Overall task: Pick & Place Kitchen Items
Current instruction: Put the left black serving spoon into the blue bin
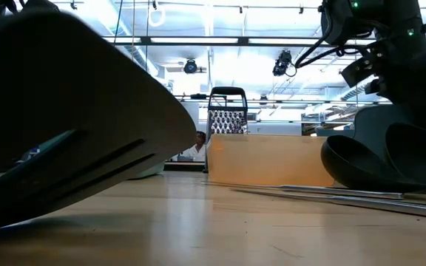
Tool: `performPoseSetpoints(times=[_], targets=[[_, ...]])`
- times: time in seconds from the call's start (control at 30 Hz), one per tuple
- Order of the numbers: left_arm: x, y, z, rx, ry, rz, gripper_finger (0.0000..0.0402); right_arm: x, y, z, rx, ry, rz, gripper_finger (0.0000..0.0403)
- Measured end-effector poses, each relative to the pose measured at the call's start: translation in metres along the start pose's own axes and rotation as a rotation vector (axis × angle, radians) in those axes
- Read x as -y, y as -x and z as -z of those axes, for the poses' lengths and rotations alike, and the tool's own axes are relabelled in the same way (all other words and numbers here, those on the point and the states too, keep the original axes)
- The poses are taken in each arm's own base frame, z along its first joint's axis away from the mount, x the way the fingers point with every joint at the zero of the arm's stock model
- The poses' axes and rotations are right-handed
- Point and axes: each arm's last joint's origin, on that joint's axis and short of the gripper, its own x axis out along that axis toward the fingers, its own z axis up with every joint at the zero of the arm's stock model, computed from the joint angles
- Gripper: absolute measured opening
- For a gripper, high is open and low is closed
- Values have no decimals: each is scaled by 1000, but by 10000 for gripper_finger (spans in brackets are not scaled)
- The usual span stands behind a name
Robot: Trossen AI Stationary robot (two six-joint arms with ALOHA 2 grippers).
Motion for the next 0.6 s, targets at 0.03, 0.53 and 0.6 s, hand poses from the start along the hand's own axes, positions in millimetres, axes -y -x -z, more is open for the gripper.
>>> performPoseSetpoints(times=[0.03,0.53,0.6], targets=[[0,0,0,0,0,0,16,0,3,0,0,-17,1,134],[0,0,0,1,1,0,16,-35,107,3,350,-202,-34,218],[0,0,0,0,1,0,16,-57,114,12,417,-200,-63,208]])
